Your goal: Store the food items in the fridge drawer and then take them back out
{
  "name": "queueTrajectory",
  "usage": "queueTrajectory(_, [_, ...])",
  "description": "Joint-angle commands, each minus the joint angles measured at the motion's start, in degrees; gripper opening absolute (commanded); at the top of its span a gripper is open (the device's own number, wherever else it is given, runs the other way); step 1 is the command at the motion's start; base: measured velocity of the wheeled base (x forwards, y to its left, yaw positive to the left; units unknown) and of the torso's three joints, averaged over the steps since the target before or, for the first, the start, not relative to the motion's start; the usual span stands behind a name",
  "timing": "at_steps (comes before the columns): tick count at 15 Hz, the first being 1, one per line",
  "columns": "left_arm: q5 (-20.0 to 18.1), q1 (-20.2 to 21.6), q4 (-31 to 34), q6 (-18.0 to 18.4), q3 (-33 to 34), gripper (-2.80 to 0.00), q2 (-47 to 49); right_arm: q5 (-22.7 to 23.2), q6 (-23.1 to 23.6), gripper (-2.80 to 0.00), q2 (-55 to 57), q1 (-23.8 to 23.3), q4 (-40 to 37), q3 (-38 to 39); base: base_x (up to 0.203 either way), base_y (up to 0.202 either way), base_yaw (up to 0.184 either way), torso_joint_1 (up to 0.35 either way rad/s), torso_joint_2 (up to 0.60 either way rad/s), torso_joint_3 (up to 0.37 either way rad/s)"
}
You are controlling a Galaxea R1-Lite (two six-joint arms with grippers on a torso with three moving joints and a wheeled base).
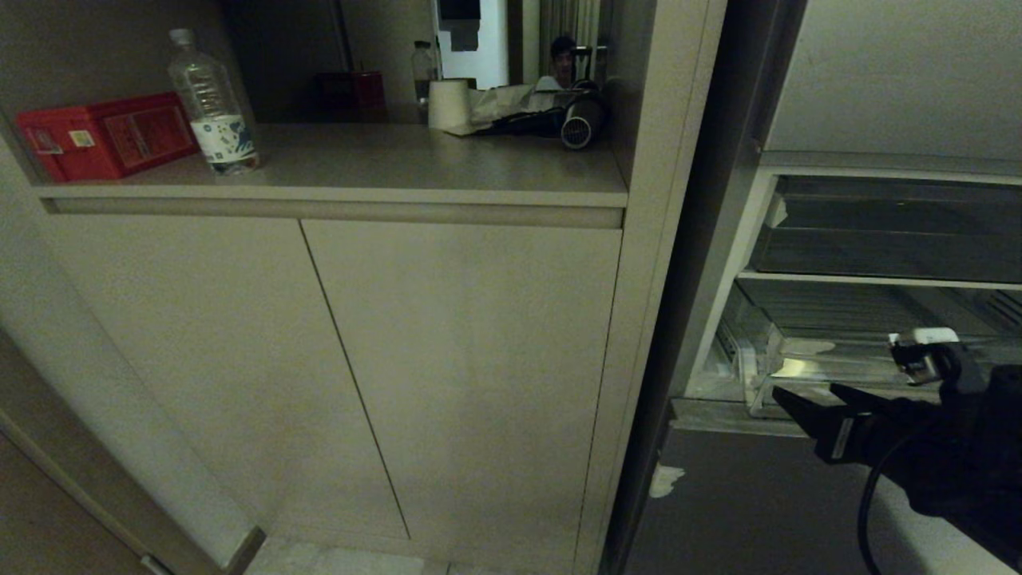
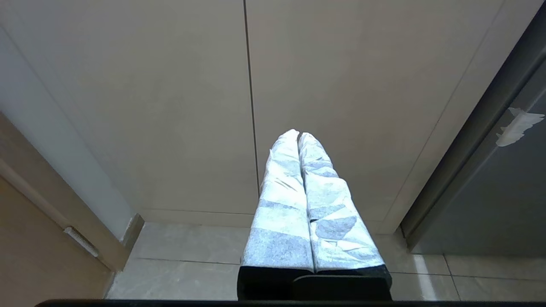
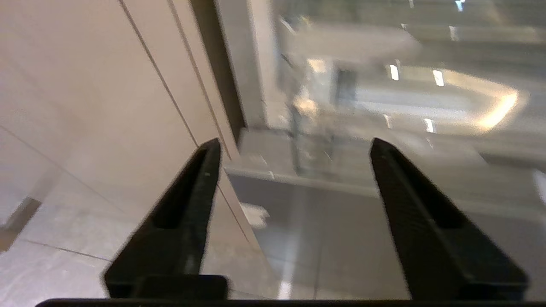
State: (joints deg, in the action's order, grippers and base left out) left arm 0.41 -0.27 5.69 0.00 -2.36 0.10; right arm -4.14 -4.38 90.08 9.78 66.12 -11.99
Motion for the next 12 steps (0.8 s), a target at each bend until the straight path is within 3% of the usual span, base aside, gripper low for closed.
queueTrajectory(1, [0.0, 0.0, 0.0, 0.0, 0.0, -2.8, 0.1, -1.7, 0.0, 0.0, -5.2, -1.1, 0.3, 1.7, 0.0, 0.0, 0.0, 0.0, 0.0, 0.0])
queueTrajectory(4, [0.0, 0.0, 0.0, 0.0, 0.0, -2.8, 0.1, -4.0, 0.2, 0.0, -6.0, -6.5, -2.1, -5.2, 0.0, 0.0, 0.0, 0.0, 0.0, 0.0])
queueTrajectory(5, [0.0, 0.0, 0.0, 0.0, 0.0, -2.8, 0.1, -4.1, 0.2, -1.83, -6.1, -8.2, -5.7, -8.1, 0.0, 0.0, 0.0, 0.0, 0.0, 0.0])
queueTrajectory(6, [0.0, 0.0, 0.0, 0.0, 0.0, -2.8, 0.1, -4.2, 0.2, -2.8, -6.6, -9.9, -9.5, -11.3, 0.0, 0.0, 0.0, 0.0, 0.0, 0.0])
queueTrajectory(12, [0.0, 0.0, 0.0, 0.0, 0.0, -2.8, 0.1, -1.9, -0.2, -2.8, -6.2, -13.7, -35.7, -30.9, 0.0, 0.0, 0.0, 0.0, 0.0, 0.0])
